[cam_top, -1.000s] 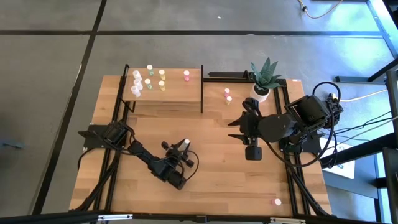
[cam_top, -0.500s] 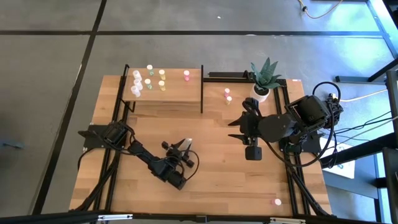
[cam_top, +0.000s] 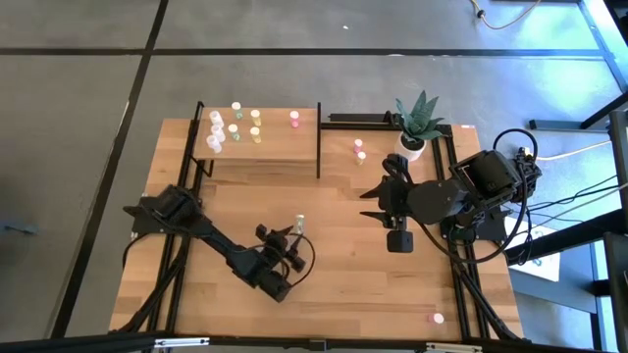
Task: Pick and place medicine bottles onto shelf by color
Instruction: Put the blue pill bottle aligned with the other blue pill bottle on the shelf
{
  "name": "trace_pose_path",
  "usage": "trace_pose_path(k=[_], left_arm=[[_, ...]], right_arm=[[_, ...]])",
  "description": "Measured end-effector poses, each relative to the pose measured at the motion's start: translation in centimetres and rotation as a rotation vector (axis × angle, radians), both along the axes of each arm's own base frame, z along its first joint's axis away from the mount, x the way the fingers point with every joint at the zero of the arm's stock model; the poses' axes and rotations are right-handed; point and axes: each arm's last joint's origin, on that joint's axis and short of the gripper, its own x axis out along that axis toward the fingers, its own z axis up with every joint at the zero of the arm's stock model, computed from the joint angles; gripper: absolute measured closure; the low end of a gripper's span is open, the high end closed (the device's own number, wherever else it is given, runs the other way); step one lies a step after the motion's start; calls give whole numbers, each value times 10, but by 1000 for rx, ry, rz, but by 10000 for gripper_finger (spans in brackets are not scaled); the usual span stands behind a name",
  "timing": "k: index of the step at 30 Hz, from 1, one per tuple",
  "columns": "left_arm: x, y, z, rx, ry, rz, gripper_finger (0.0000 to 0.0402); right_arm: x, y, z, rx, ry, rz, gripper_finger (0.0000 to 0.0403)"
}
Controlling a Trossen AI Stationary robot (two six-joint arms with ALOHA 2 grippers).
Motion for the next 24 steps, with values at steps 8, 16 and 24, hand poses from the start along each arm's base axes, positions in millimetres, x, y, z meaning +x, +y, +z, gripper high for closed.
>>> trace_pose_path(k=[8,16,24], left_arm=[[-16,0,64,-186,63,-122,229],[-22,30,121,-488,-4,-163,230],[-6,76,130,-897,-66,-79,231]], right_arm=[[0,0,0,0,0,0,249],[0,0,0,3,-5,0,249],[1,0,1,4,-7,0,249]])
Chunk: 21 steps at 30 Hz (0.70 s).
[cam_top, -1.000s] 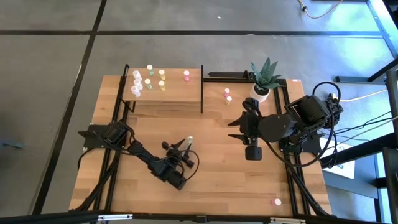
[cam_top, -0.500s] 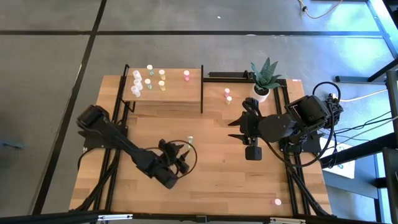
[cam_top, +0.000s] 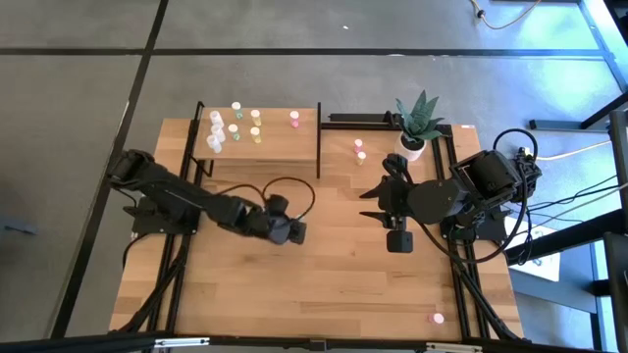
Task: Pick and place medicine bottles onto shelf by color
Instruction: Put the blue pill bottle aligned with the other blue pill bottle on the shelf
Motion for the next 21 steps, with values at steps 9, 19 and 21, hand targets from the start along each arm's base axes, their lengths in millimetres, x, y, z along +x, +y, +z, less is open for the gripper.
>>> trace_pose_path(k=[9,19,21], left_arm=[[14,13,-25,-249,98,55,231],[20,17,-44,-265,152,114,231],[21,17,-47,-262,161,116,231]], right_arm=[[0,0,0,0,0,0,249],[0,0,0,1,-1,1,249],[0,0,0,0,-1,0,249]])
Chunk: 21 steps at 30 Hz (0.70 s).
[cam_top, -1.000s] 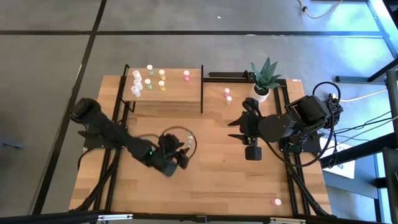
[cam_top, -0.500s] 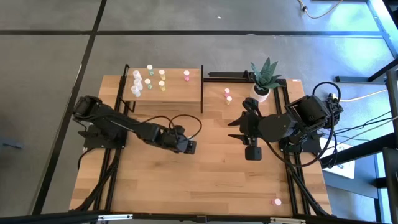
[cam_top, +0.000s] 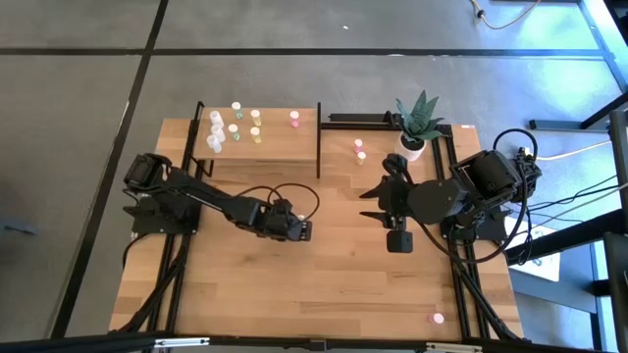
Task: Pick and place medicine bottles onto shelf by color
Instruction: Put the blue pill bottle aligned with the other blue pill bottle on the shelf
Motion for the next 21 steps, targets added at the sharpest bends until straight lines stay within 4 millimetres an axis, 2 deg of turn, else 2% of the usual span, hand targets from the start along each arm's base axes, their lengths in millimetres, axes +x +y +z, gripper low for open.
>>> trace_pose_path(k=[9,21], left_arm=[[4,5,-10,37,26,15,223],[6,8,-22,95,69,38,129]], right_arm=[[0,0,1,3,-7,0,249],[1,0,1,8,-16,1,249]])
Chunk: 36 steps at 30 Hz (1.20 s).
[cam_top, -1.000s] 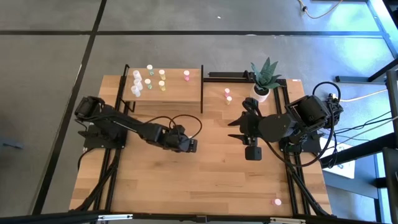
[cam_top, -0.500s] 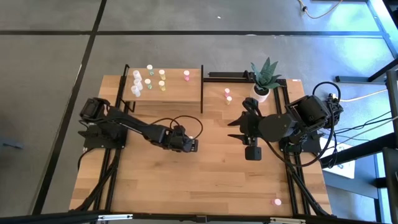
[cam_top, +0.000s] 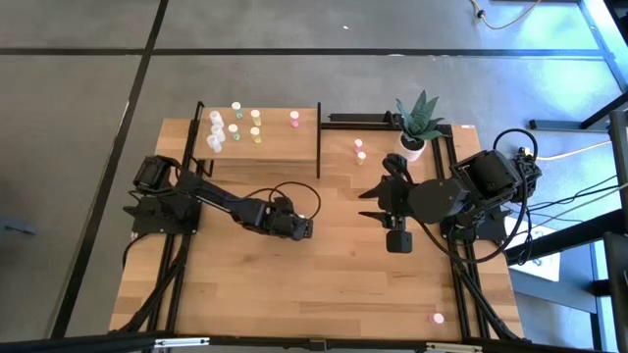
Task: Pick and place medicine bottles onto shelf by color
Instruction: Put the blue pill bottle aligned with the other blue pill bottle on the shelf
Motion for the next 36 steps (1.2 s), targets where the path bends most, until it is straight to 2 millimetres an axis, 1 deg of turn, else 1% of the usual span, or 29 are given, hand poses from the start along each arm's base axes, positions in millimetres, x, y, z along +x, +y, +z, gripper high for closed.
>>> trace_pose_path(k=[5,10,16,24,36], left_arm=[[6,2,-13,19,8,-7,118],[11,5,-19,39,-2,-12,117],[12,10,-19,71,4,-14,117],[12,17,-20,69,16,6,122],[9,18,-21,71,49,4,126]], right_arm=[[0,0,1,3,-7,0,249],[1,0,1,5,-11,-1,249],[1,0,1,8,-16,0,249],[1,0,1,7,-16,0,249],[1,0,1,7,-16,0,249]])
